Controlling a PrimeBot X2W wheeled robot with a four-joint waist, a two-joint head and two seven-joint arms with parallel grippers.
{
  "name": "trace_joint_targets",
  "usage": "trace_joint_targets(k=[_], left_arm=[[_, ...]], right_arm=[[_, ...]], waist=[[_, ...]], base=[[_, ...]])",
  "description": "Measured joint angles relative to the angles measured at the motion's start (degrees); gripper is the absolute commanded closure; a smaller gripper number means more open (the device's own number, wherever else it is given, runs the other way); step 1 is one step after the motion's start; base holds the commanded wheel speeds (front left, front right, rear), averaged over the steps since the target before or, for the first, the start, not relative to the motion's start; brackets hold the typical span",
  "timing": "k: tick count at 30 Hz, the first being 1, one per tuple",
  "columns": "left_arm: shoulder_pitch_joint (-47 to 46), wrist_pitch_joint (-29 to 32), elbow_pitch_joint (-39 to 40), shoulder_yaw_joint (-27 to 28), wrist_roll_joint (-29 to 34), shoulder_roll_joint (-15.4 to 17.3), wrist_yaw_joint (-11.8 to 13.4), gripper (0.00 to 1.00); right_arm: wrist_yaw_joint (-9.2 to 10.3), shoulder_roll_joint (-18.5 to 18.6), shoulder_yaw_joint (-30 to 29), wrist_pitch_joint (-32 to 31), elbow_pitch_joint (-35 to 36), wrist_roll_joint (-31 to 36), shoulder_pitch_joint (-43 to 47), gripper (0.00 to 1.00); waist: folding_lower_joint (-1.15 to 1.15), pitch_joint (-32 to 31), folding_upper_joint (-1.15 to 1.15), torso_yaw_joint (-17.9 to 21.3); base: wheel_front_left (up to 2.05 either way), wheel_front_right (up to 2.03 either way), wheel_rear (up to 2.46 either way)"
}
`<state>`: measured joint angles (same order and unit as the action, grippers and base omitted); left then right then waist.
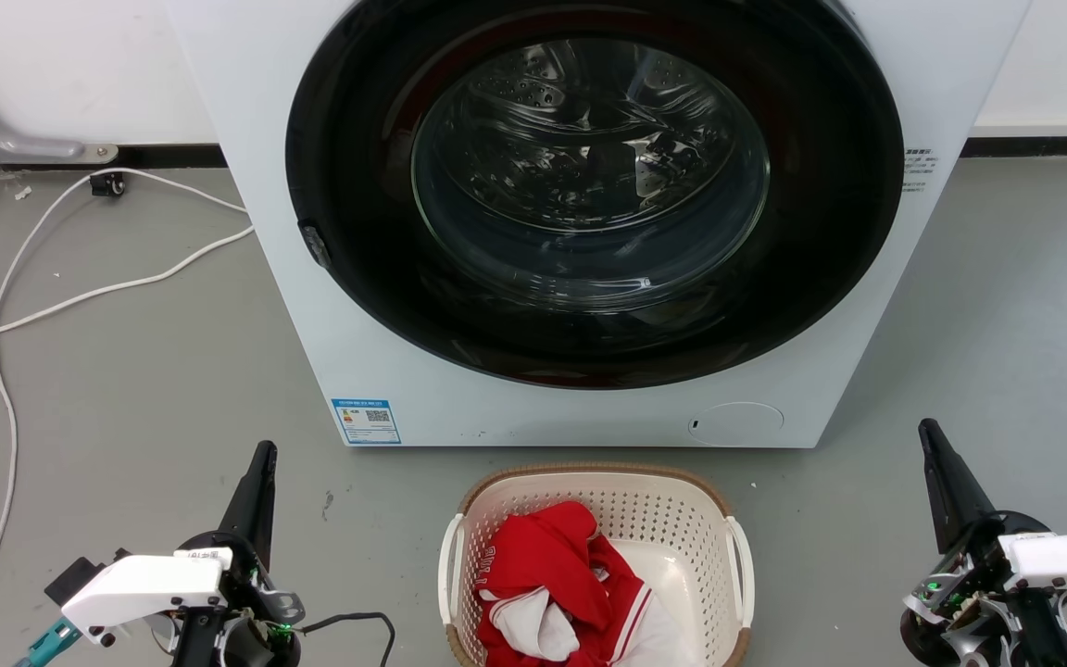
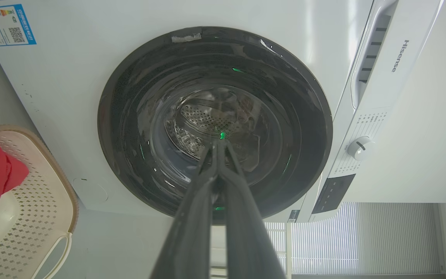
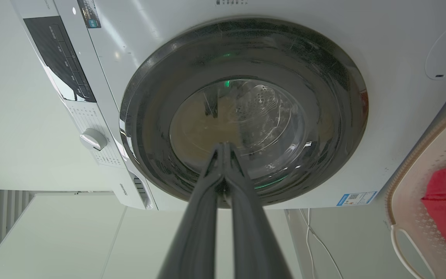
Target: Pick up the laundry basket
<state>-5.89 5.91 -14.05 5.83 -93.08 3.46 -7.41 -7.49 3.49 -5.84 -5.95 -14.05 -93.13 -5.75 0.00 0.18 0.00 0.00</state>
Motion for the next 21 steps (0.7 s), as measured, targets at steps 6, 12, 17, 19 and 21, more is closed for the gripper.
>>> trace_joint_targets(k=[6,12,17,19,21], left_arm=[[-0.01,0.02,0.0,0.07,0.05,-0.04,0.0,1.0],[-0.01,0.05,0.0,0.12,0.07,-0.09,0.0,1.0],[-0.01,0.07,0.0,0.15,0.08,-0.13,0.0,1.0],[-0.01,0.08,0.0,0.16,0.1,-0.14,0.0,1.0],[-0.01,0.09,0.0,0.19,0.13,-0.15,0.0,1.0]], right_arm=[[0.0,-0.04,-0.05,-0.14,0.0,0.01,-0.02,1.0],[0.0,-0.08,-0.1,-0.15,0.0,0.18,-0.08,1.0],[0.0,-0.1,-0.13,-0.16,-0.01,0.18,-0.1,1.0],[0.0,-0.11,-0.15,-0.18,-0.01,0.19,-0.1,1.0],[0.0,-0.11,-0.16,-0.21,-0.01,0.19,-0.11,1.0]], waist=[[0.0,0.0,0.0,0.0],[0.0,0.0,0.0,0.0],[0.0,0.0,0.0,0.0],[0.0,0.0,0.0,0.0],[0.0,0.0,0.0,0.0]], base=[[0.0,0.0,0.0],[0.0,0.0,0.0],[0.0,0.0,0.0],[0.0,0.0,0.0],[0.0,0.0,0.0]])
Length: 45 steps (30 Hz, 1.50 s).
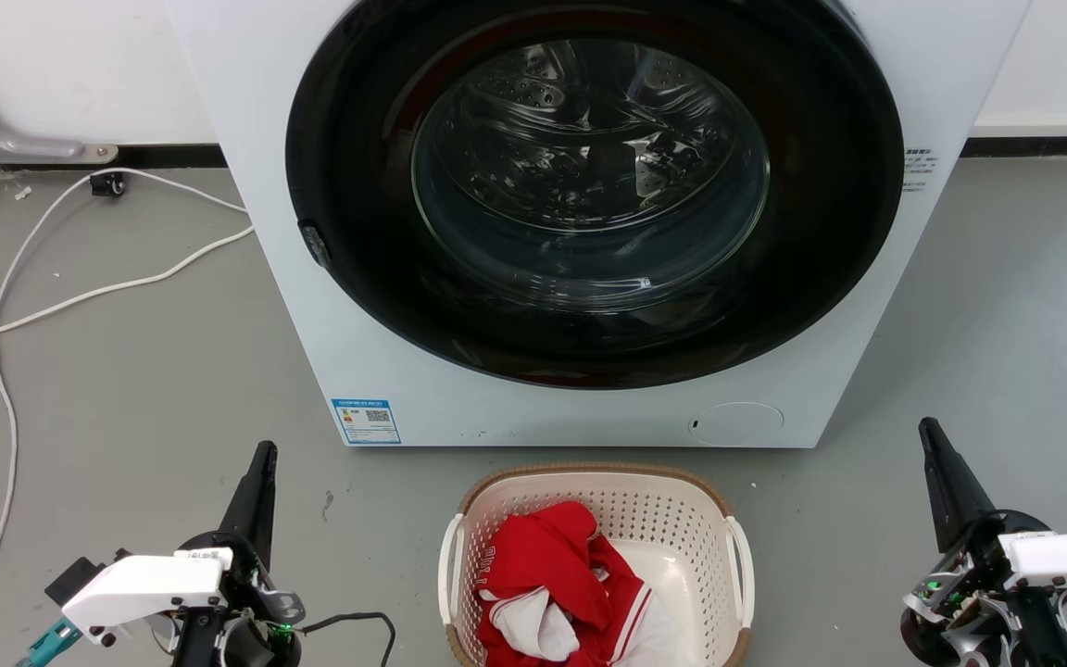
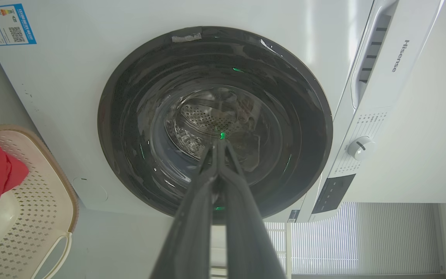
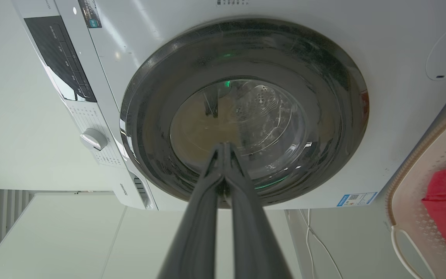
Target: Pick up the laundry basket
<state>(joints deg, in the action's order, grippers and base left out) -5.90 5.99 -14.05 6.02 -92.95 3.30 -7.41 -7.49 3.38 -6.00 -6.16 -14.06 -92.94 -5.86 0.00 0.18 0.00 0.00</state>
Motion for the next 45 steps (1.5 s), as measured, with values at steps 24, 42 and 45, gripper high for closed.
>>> trace_joint_targets(k=[24,42,45], left_arm=[[-0.01,0.32,-0.01,0.16,0.02,-0.09,0.0,1.0],[2.98,-1.68,-1.31,-0.96,0.6,-0.59,0.09,0.0],[3.2,-2.45,-0.71,-1.22,1.11,-0.58,0.1,0.0]], right_arm=[[0.0,-0.11,-0.14,-0.16,0.0,0.16,-0.02,1.0],[0.02,-0.49,1.08,1.76,-0.79,1.89,3.28,0.0],[0.02,-0.49,1.36,2.66,-0.19,2.83,3.7,0.0]], waist=[[0.0,0.0,0.0,0.0],[0.0,-0.02,0.0,0.01],[0.0,-0.02,0.0,0.02]], base=[[0.0,0.0,0.0],[0.0,0.0,0.0],[0.0,0.0,0.0]])
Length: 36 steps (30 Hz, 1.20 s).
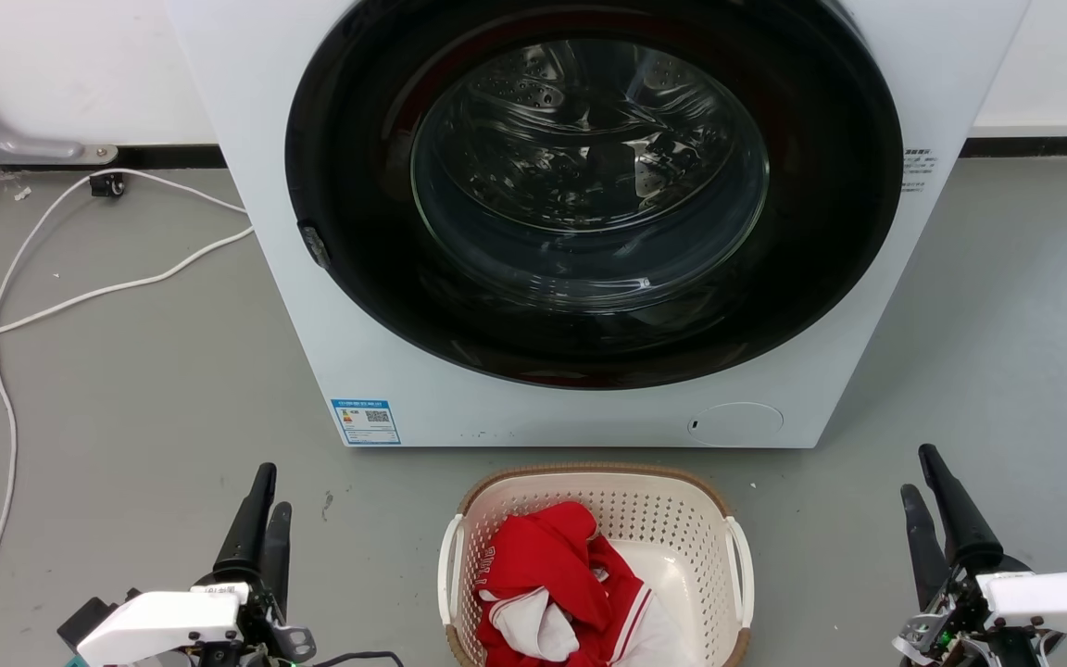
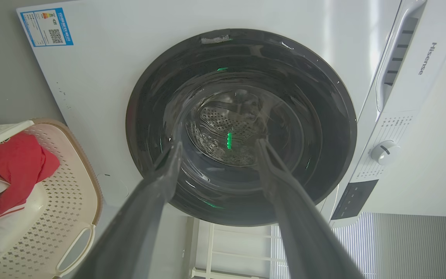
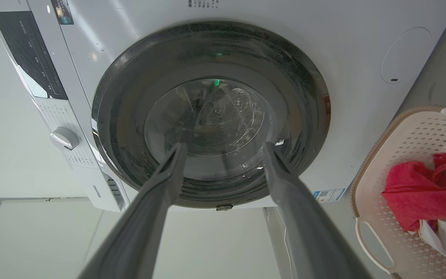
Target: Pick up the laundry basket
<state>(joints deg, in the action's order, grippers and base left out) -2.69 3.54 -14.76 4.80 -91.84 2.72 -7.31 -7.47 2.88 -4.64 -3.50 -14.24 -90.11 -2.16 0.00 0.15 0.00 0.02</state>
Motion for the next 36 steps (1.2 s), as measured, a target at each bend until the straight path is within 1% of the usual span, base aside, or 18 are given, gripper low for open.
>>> trace_joint_targets(k=[6,10,16,21,24,29,36], left_arm=[[0.31,-1.54,0.93,-0.04,1.97,0.0,0.0,0.0],[0.7,-2.53,1.32,0.74,3.56,-0.01,0.0,0.0],[0.7,-3.85,1.97,2.72,7.6,0.01,0.0,0.0],[0.7,-5.03,3.46,3.52,10.81,0.0,0.0,0.0],[0.7,-5.68,4.99,4.01,13.74,0.0,0.01,0.0],[0.7,-6.71,8.26,4.34,18.94,0.01,1.0,0.0],[1.43,-7.92,12.65,2.45,29.74,0.01,3.33,0.0]], right_arm=[[0.0,0.0,0.09,1.54,1.0,3.39,0.21,0.0],[0.0,-0.01,-0.58,2.52,1.72,6.97,0.37,0.0],[0.0,-0.02,-1.16,3.86,4.1,15.23,0.37,0.0],[-0.01,-0.02,-1.31,4.95,6.95,23.71,0.36,0.0],[0.0,-0.01,-0.94,5.56,8.81,28.71,0.35,0.0],[-0.01,-0.01,0.03,6.59,11.81,36.79,0.34,0.0],[-0.01,-0.01,1.16,7.91,14.07,45.59,0.42,0.0]], waist=[[0.0,-0.01,0.0,0.01],[0.0,-0.01,0.0,0.0],[0.0,0.04,0.0,-0.05],[0.0,0.1,0.0,-0.14],[0.0,0.15,0.0,-0.19],[0.0,0.25,0.0,-0.27],[0.0,0.37,0.0,-0.28]], base=[[0.0,0.0,0.0],[0.0,0.0,0.0],[0.0,0.0,0.0],[0.0,0.0,0.0],[0.0,0.0,0.0],[0.0,0.0,0.0],[0.0,0.0,0.0]])
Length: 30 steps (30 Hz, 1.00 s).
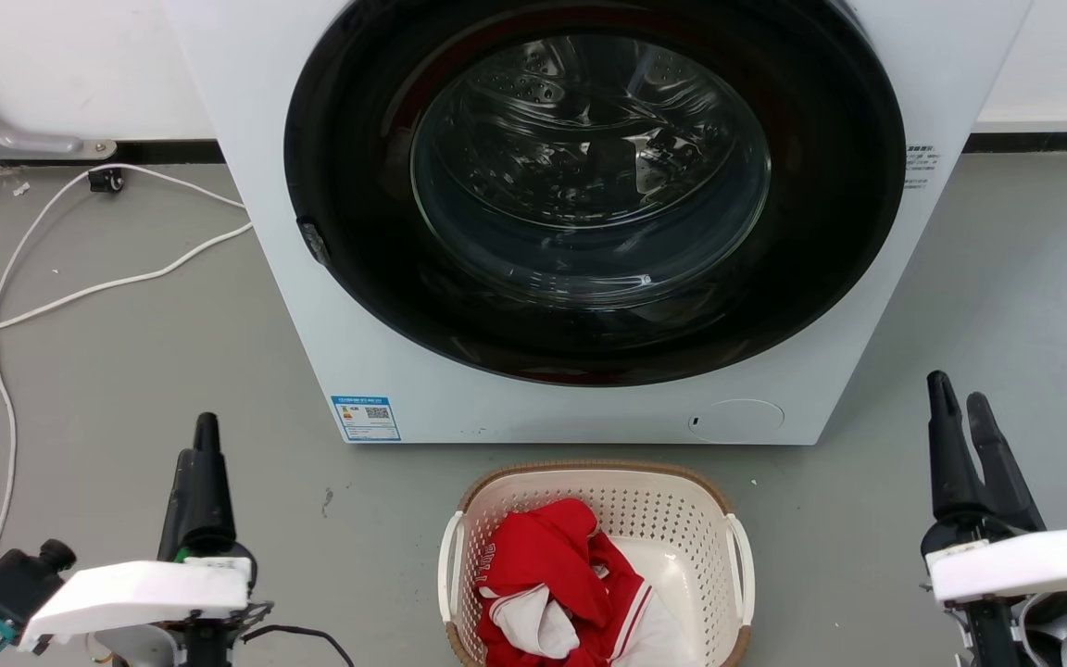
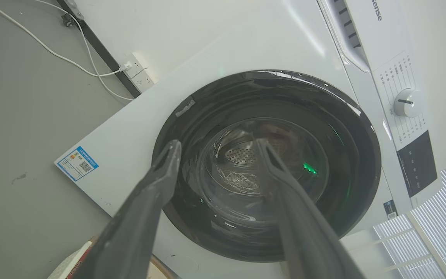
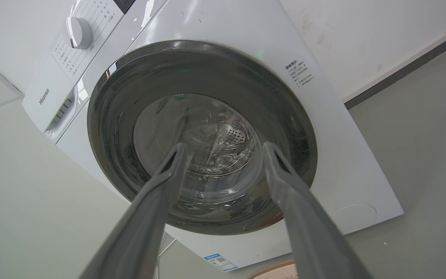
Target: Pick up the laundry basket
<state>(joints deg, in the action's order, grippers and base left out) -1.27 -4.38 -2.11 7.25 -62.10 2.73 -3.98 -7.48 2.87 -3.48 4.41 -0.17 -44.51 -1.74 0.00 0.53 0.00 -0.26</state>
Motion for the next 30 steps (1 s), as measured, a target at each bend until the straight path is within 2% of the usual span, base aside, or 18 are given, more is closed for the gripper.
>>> trace_joint_targets(k=[7,17,30], left_arm=[[1.1,-1.33,2.54,-4.21,12.56,0.0,1.79,0.0],[1.98,-2.9,3.24,-11.13,29.08,0.1,1.48,0.0],[1.98,-4.91,3.56,-18.14,39.24,3.2,4.26,0.0]], right_arm=[[0.0,-0.01,1.11,1.2,0.62,6.61,1.2,0.0],[-0.01,0.0,1.16,2.85,-0.29,14.7,2.48,0.0],[-0.01,0.0,0.96,4.74,-0.21,24.93,3.38,0.0]], waist=[[0.0,0.04,0.0,0.11],[0.0,0.09,0.0,0.32],[0.0,0.12,0.0,0.52]], base=[[0.0,0.0,0.0],[0.0,0.0,0.0],[0.0,0.0,0.0]])
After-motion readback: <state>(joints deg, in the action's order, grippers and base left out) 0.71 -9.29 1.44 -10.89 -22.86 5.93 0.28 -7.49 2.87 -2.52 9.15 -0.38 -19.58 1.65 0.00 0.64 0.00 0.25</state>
